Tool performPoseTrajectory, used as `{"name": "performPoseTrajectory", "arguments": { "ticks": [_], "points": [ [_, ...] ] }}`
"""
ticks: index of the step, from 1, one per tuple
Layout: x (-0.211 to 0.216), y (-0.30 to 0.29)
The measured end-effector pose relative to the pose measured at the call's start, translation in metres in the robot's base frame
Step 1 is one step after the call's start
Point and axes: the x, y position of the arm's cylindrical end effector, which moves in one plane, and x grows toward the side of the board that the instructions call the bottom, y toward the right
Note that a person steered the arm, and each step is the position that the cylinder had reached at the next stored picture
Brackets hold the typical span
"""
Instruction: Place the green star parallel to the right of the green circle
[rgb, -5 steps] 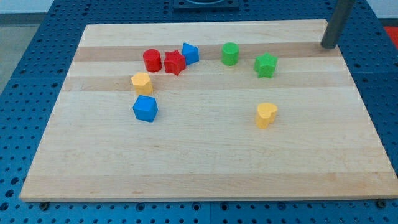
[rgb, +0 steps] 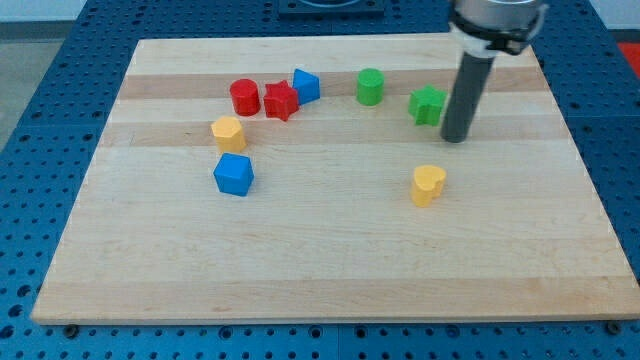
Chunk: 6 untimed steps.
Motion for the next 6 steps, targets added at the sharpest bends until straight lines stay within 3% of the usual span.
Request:
{"name": "performPoseTrajectory", "arguments": {
  "ticks": [6],
  "points": [
    [-0.059,-0.027]
  ]
}}
